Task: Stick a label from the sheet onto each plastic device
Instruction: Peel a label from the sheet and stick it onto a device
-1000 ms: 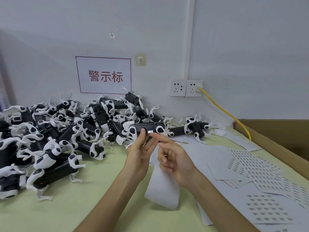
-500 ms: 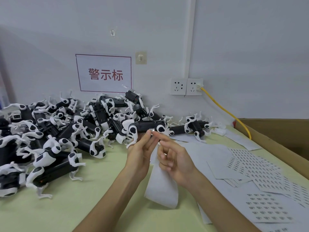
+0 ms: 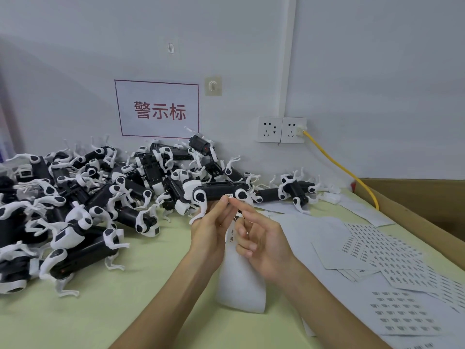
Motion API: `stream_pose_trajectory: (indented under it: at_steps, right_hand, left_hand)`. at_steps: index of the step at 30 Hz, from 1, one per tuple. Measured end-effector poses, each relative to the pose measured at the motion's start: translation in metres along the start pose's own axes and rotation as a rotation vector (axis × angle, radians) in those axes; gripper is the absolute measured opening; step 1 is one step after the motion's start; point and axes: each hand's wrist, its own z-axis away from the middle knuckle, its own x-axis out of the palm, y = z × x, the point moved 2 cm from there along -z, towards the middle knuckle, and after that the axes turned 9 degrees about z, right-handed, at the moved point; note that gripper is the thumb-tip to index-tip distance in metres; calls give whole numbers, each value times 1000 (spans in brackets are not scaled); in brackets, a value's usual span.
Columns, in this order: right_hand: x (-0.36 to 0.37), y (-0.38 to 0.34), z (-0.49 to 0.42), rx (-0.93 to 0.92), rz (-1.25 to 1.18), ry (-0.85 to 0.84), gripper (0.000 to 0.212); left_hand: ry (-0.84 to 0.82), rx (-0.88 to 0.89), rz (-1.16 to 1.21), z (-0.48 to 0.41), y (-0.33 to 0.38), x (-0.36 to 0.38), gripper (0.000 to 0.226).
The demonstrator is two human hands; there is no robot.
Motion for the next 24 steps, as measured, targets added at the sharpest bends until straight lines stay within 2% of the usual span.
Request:
stream_pose_trajectory:
  at_steps: [2,11,15,19,24]
  right_hand:
    - [0,1,0,7,-25,7,44]
    - [3,4,1,38,-87,12,42]
    - [4,4,2,45,-95,17,44]
    - [4,5,2,48,-112,8,45]
    - [5,6,2,47,-114,-29,47]
  left_hand:
    - [7,20,1,0,0,0,36]
    - [63,31,9,2,1,0,17]
    - [83,49,21,3,1,-1,23]
    - [100,68,4,3,0,-1,15]
    - [152,129,-6,2,0,-2,17]
